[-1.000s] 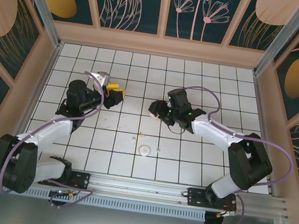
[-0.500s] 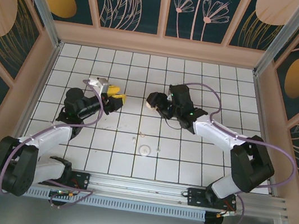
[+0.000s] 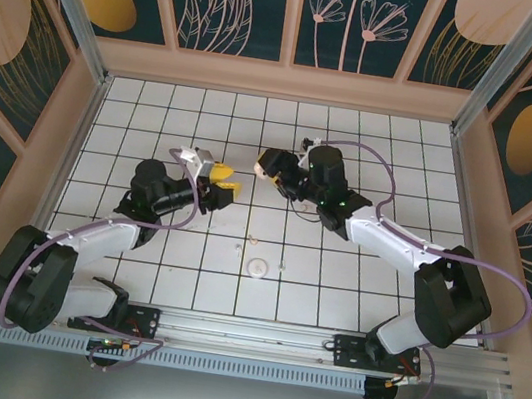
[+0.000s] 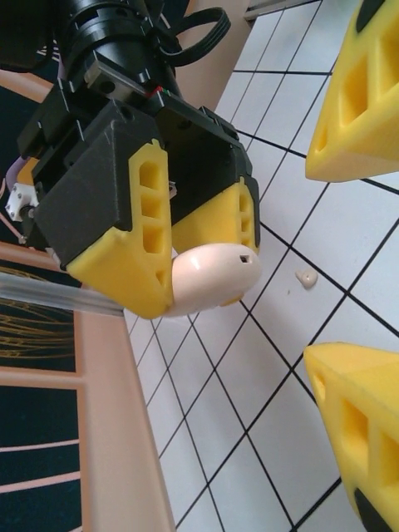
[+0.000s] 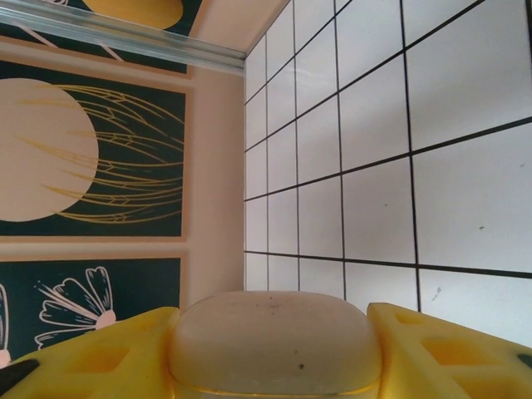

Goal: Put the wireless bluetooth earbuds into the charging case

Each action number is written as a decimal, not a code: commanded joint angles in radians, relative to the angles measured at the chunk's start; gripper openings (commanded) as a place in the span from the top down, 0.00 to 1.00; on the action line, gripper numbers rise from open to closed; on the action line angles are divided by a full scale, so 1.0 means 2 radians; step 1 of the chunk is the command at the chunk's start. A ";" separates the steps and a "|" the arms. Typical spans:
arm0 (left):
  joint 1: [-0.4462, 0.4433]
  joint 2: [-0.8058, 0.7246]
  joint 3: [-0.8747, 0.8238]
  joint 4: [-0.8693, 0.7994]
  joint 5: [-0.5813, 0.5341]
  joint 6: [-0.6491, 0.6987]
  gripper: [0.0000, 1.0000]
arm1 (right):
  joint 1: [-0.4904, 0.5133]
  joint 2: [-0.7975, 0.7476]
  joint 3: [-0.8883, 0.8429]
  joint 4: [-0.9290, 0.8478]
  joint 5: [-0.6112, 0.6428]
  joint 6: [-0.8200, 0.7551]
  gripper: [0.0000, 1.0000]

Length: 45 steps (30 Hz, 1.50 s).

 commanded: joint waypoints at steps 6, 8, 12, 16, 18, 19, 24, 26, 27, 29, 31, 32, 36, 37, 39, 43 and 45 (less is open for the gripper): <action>-0.009 0.018 0.020 0.067 -0.018 -0.035 0.47 | 0.036 -0.001 0.022 0.039 0.010 0.018 0.44; -0.010 0.022 0.024 0.072 -0.016 -0.040 0.47 | 0.039 -0.001 0.023 0.044 0.011 0.020 0.44; -0.015 0.025 0.030 0.072 -0.018 -0.041 0.47 | 0.042 0.000 0.024 0.044 0.012 0.021 0.44; -0.024 0.029 0.033 0.070 -0.037 -0.038 0.51 | 0.044 0.002 0.027 0.047 0.010 0.022 0.44; -0.025 0.033 0.036 0.067 -0.042 -0.041 0.54 | 0.045 0.002 0.028 0.047 0.009 0.022 0.44; -0.025 0.034 0.038 0.062 -0.043 -0.041 0.56 | 0.045 0.002 0.029 0.047 0.010 0.021 0.44; -0.026 0.028 0.041 0.053 -0.045 -0.048 0.65 | 0.045 0.002 0.033 0.041 0.006 0.017 0.44; -0.025 0.029 0.044 0.057 -0.040 -0.060 0.65 | 0.046 0.003 0.033 0.038 0.008 0.017 0.44; -0.025 0.030 0.047 0.057 -0.039 -0.066 0.65 | 0.046 0.003 0.032 0.038 0.008 0.018 0.44; -0.026 0.030 0.046 0.063 -0.044 -0.075 0.67 | 0.048 0.005 0.031 0.041 0.008 0.018 0.44; -0.026 0.028 0.042 0.071 -0.047 -0.081 0.71 | 0.049 0.006 0.033 0.043 0.007 0.018 0.44; -0.026 0.026 0.042 0.070 -0.049 -0.081 0.72 | 0.049 0.007 0.034 0.043 0.006 0.019 0.44; -0.026 0.018 0.043 0.056 -0.054 -0.078 0.68 | 0.051 0.011 0.038 0.044 0.003 0.017 0.44; -0.026 0.016 0.044 0.050 -0.055 -0.077 0.67 | 0.052 0.012 0.039 0.044 0.002 0.017 0.44; -0.026 0.015 0.045 0.045 -0.057 -0.076 0.67 | 0.053 0.013 0.040 0.043 0.002 0.015 0.44; -0.025 0.014 0.046 0.044 -0.054 -0.077 0.72 | 0.055 0.012 0.042 0.041 0.002 0.014 0.44; -0.026 0.014 0.048 0.042 -0.052 -0.077 0.76 | 0.055 0.010 0.043 0.040 0.001 0.012 0.43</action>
